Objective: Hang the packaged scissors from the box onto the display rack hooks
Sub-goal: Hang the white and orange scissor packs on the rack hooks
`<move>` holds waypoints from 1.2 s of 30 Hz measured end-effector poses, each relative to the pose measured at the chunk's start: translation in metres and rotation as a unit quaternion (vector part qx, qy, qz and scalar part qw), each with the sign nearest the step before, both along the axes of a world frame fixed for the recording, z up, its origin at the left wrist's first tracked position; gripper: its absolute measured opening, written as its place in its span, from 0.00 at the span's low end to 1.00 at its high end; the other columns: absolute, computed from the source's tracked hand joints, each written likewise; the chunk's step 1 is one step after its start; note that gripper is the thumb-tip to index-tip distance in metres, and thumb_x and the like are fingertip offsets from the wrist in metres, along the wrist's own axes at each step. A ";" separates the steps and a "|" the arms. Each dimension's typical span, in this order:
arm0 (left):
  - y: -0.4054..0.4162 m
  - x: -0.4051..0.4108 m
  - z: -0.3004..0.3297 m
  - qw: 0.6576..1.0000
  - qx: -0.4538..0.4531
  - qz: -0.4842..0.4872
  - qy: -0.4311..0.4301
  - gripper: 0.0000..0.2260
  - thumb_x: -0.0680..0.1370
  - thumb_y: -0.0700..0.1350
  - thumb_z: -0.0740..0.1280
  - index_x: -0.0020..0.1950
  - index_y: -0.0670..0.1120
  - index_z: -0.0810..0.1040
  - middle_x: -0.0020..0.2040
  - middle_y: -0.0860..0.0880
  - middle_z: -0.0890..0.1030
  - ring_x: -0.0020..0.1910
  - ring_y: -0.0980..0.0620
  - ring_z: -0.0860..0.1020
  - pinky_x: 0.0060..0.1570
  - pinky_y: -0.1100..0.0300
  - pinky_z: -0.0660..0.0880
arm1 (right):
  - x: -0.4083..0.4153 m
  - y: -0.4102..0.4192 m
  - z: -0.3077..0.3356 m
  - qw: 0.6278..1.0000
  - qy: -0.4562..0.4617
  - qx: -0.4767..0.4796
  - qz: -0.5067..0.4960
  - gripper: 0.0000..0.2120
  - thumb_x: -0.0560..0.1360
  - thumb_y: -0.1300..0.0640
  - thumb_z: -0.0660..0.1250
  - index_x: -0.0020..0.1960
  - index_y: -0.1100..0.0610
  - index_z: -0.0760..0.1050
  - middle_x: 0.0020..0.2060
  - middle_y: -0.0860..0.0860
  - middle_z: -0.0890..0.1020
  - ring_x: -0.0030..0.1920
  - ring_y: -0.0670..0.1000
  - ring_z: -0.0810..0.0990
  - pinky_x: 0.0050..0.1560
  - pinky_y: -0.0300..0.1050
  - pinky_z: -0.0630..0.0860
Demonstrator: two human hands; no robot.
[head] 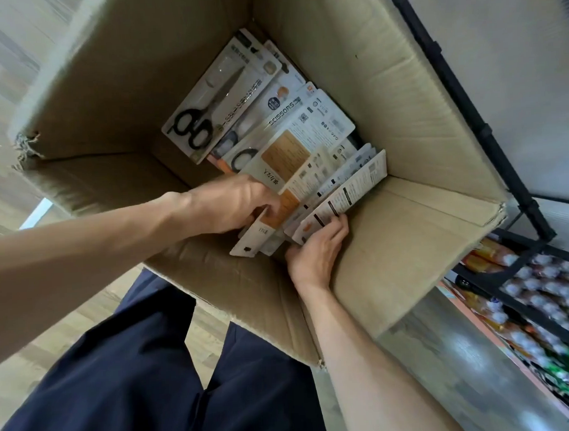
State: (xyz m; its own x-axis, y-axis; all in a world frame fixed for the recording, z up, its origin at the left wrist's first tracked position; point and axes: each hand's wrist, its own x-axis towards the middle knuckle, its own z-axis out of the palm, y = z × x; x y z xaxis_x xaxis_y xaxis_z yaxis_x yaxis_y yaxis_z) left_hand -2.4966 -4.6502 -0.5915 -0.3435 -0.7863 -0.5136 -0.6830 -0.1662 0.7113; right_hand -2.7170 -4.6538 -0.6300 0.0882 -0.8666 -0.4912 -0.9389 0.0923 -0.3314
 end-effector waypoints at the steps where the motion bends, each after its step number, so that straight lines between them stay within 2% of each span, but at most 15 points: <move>1: -0.001 0.004 0.004 1.000 0.008 -0.002 -0.003 0.15 0.73 0.39 0.73 0.57 0.51 0.79 0.54 0.52 0.80 0.52 0.51 0.79 0.50 0.52 0.78 | 0.002 0.002 0.001 1.000 -0.004 -0.006 -0.021 0.41 0.61 0.70 0.75 0.69 0.68 0.60 0.73 0.64 0.58 0.73 0.62 0.63 0.77 0.52 0.60; 5: 0.003 0.026 0.022 0.999 0.021 0.043 0.006 0.12 0.73 0.43 0.74 0.55 0.50 0.80 0.52 0.52 0.81 0.50 0.53 0.80 0.51 0.52 0.79 | 0.010 0.004 0.004 0.997 -0.026 -0.008 -0.068 0.41 0.60 0.73 0.75 0.69 0.62 0.60 0.73 0.60 0.59 0.72 0.60 0.63 0.74 0.56 0.65; 7: 0.007 0.039 0.029 0.997 -0.010 0.070 0.000 0.11 0.72 0.44 0.76 0.52 0.50 0.81 0.49 0.52 0.80 0.46 0.54 0.79 0.46 0.54 0.79 | 0.011 0.004 0.008 0.998 -0.022 -0.008 -0.066 0.40 0.61 0.74 0.73 0.69 0.61 0.60 0.73 0.59 0.60 0.72 0.60 0.65 0.73 0.55 0.67; 9: 0.010 0.051 0.037 0.996 -0.045 0.075 -0.022 0.09 0.70 0.45 0.76 0.49 0.52 0.82 0.49 0.52 0.78 0.48 0.53 0.76 0.46 0.56 0.77 | 0.010 0.005 0.017 0.998 -0.010 -0.011 -0.059 0.38 0.62 0.74 0.71 0.69 0.61 0.62 0.72 0.58 0.61 0.70 0.60 0.66 0.74 0.54 0.66; 13: 0.012 0.059 0.062 0.986 -0.110 0.109 -0.061 0.07 0.71 0.49 0.75 0.48 0.51 0.83 0.52 0.51 0.75 0.51 0.50 0.75 0.47 0.51 0.76 | 0.006 -0.002 0.055 1.000 0.012 0.001 -0.022 0.34 0.67 0.73 0.71 0.70 0.61 0.65 0.71 0.57 0.65 0.70 0.58 0.68 0.72 0.52 0.69; 15: 0.004 0.060 0.077 0.988 -0.078 0.129 -0.043 0.06 0.75 0.49 0.72 0.49 0.50 0.82 0.50 0.52 0.78 0.49 0.50 0.78 0.47 0.50 0.78 | 0.007 -0.018 0.080 1.000 0.009 0.006 -0.003 0.27 0.73 0.70 0.70 0.69 0.59 0.68 0.68 0.56 0.70 0.68 0.57 0.71 0.69 0.51 0.72; 18: 0.002 0.060 0.101 0.985 -0.018 0.172 -0.012 0.04 0.78 0.46 0.71 0.47 0.53 0.77 0.42 0.55 0.78 0.43 0.51 0.80 0.42 0.56 0.77 | 0.008 -0.043 0.122 1.000 0.006 0.009 0.012 0.13 0.79 0.61 0.66 0.63 0.56 0.74 0.59 0.53 0.78 0.59 0.55 0.78 0.59 0.47 0.75; 21: 0.007 0.056 0.127 0.970 -0.027 0.240 -0.021 0.06 0.77 0.44 0.72 0.49 0.43 0.80 0.38 0.53 0.76 0.38 0.54 0.74 0.39 0.65 0.68 | 0.011 -0.072 0.164 1.000 0.011 -0.010 0.020 0.05 0.81 0.53 0.63 0.55 0.52 0.75 0.50 0.51 0.81 0.50 0.55 0.80 0.52 0.56 0.78; 23: 0.014 0.054 0.154 0.963 -0.045 0.265 -0.014 0.06 0.77 0.42 0.72 0.42 0.45 0.76 0.34 0.56 0.74 0.35 0.51 0.72 0.36 0.66 0.65 | 0.017 -0.087 0.193 1.000 -0.022 -0.006 0.008 0.10 0.82 0.47 0.60 0.55 0.52 0.74 0.50 0.52 0.82 0.52 0.55 0.80 0.53 0.56 0.78; 26: 0.024 0.054 0.195 0.953 -0.066 0.296 0.007 0.07 0.76 0.39 0.73 0.42 0.40 0.77 0.37 0.47 0.79 0.39 0.46 0.76 0.33 0.66 0.67 | 0.038 -0.094 0.243 0.998 -0.053 0.018 0.014 0.13 0.82 0.46 0.60 0.57 0.54 0.75 0.52 0.51 0.82 0.54 0.52 0.79 0.53 0.47 0.76; 29: 0.029 0.066 0.227 0.954 -0.069 0.292 0.018 0.15 0.76 0.42 0.72 0.34 0.51 0.69 0.29 0.52 0.72 0.32 0.52 0.72 0.33 0.59 0.68 | 0.061 -0.084 0.291 0.994 -0.111 0.019 -0.008 0.15 0.83 0.48 0.61 0.63 0.56 0.74 0.56 0.51 0.81 0.57 0.49 0.79 0.56 0.44 0.77; 30: 0.029 0.072 0.237 0.955 -0.072 0.288 0.018 0.16 0.76 0.43 0.72 0.34 0.51 0.68 0.30 0.53 0.72 0.31 0.51 0.72 0.34 0.56 0.70 | 0.068 -0.079 0.306 0.991 -0.133 0.015 -0.024 0.16 0.83 0.48 0.61 0.64 0.57 0.74 0.57 0.50 0.81 0.58 0.48 0.79 0.55 0.39 0.77; 32: 0.025 0.083 0.261 0.958 -0.091 0.272 0.022 0.15 0.77 0.43 0.71 0.34 0.52 0.69 0.33 0.51 0.76 0.35 0.48 0.77 0.35 0.55 0.73 | 0.077 -0.069 0.334 0.981 -0.186 0.000 -0.059 0.13 0.83 0.49 0.62 0.61 0.55 0.76 0.53 0.46 0.82 0.53 0.38 0.81 0.44 0.26 0.74; 34: 0.017 0.091 0.286 0.958 -0.131 0.254 0.027 0.17 0.78 0.42 0.70 0.32 0.55 0.69 0.34 0.51 0.79 0.38 0.48 0.80 0.33 0.65 0.71 | 0.081 -0.063 0.357 0.964 -0.245 -0.019 -0.098 0.13 0.82 0.49 0.63 0.63 0.53 0.75 0.53 0.42 0.82 0.50 0.31 0.79 0.42 0.24 0.74; 36: 0.009 0.100 0.303 0.956 -0.158 0.246 0.028 0.18 0.78 0.43 0.70 0.32 0.54 0.68 0.33 0.50 0.78 0.37 0.48 0.79 0.31 0.67 0.67 | 0.082 -0.060 0.375 0.940 -0.303 -0.048 -0.147 0.15 0.82 0.48 0.63 0.65 0.52 0.74 0.57 0.45 0.82 0.54 0.36 0.81 0.48 0.31 0.78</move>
